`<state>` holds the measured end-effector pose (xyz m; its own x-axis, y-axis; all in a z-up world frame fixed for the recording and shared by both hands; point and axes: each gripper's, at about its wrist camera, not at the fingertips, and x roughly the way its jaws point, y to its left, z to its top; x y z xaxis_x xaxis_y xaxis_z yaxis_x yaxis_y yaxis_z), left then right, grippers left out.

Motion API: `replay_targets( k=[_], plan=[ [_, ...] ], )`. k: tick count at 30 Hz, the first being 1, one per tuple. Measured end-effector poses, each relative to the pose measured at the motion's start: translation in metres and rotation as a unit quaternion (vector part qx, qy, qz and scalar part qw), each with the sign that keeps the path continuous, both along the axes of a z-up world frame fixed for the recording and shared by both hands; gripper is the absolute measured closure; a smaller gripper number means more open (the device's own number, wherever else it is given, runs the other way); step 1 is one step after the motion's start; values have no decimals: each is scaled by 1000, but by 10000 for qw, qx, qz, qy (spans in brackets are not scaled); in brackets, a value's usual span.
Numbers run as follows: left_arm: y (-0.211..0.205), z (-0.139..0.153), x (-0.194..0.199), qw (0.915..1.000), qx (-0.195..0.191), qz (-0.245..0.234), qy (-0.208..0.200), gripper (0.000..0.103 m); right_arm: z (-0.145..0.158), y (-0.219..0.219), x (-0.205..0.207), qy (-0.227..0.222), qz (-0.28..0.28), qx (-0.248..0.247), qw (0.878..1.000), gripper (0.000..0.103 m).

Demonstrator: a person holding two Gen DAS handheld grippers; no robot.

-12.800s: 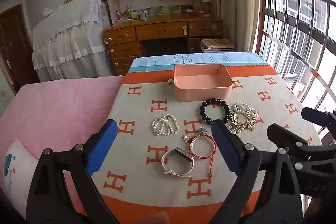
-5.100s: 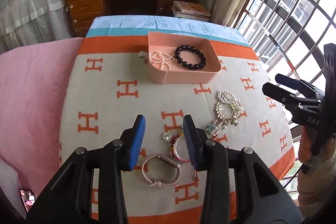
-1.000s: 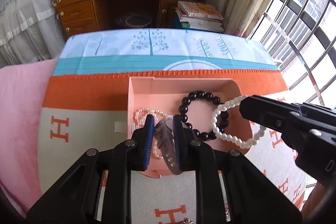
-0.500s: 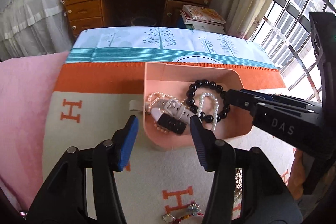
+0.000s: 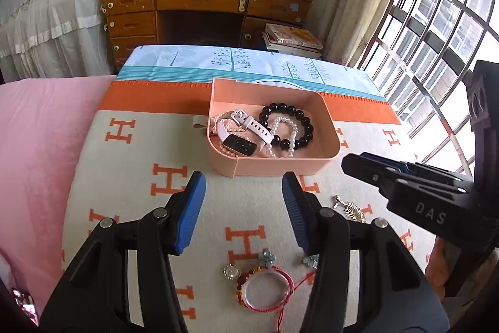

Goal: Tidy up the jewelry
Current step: 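Lift both open tools out of the pink tray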

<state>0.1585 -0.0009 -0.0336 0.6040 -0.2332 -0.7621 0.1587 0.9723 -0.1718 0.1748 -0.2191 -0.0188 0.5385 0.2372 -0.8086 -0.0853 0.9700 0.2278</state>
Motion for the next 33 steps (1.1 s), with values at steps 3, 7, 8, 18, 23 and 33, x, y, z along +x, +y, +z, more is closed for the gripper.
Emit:
replay_targets(
  k=[3,7,8,18,23,33],
  plan=[
    [0,9,-15,9999,-40,-7,-110,55,11,-2,-24,-203,-34,3,9998,71],
    [-1,17,-33,9998,-92,-10,-198,55,26,-2,-54,-567,-99,-70,9983,64],
    [-1,18,-37,9998,-104,-13,-195,55,29,-1,-61,-626,-97,-81,9980,64],
    [-5,14,-71,9997,28,-11,-239,55,33,-3,-117,-776,22,36,9970,64],
    [-5,1,-79,9999,91,1,-132,55,13,-6,-130,-619,10,-27,9981,64],
    [5,-31,-88,9998,137,87,146,55,-29,-17,-135,-327,-52,-3,9995,64]
  ],
)
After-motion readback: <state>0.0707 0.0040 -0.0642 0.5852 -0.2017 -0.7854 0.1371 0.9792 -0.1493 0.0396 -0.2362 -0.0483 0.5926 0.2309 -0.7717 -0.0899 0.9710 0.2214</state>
